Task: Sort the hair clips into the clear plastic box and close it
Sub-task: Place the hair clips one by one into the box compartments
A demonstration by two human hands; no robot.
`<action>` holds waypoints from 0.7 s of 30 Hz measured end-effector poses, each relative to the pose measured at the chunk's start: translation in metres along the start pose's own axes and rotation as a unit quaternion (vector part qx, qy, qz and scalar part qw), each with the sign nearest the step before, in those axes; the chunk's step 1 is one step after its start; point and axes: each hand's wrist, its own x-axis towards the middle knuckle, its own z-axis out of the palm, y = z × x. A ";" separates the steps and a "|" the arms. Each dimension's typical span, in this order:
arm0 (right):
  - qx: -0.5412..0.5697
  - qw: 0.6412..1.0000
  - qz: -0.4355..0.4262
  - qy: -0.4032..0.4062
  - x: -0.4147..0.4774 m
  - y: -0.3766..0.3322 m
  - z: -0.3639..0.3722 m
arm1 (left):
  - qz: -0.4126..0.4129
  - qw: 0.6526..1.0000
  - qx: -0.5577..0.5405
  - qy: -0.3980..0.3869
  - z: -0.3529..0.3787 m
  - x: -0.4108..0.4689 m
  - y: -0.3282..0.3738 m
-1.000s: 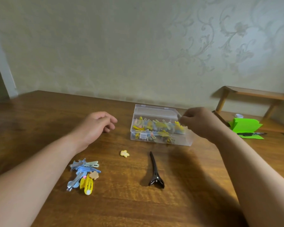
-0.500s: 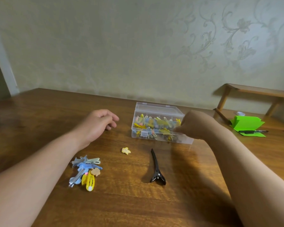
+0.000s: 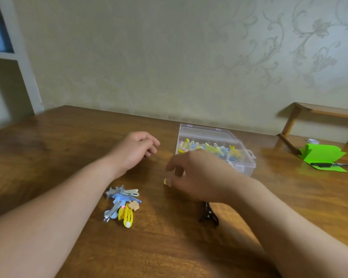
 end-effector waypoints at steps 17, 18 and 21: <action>0.004 0.997 -0.006 -0.082 0.007 -0.003 0.005 | 0.006 1.000 0.013 0.001 0.001 0.000 0.001; 0.011 0.997 -0.008 -0.073 0.007 -0.002 0.007 | 0.007 1.000 0.015 0.001 0.001 0.000 0.001; 0.034 0.998 -0.017 -0.041 0.007 0.002 0.009 | 0.006 1.000 0.020 -0.003 0.000 0.000 0.001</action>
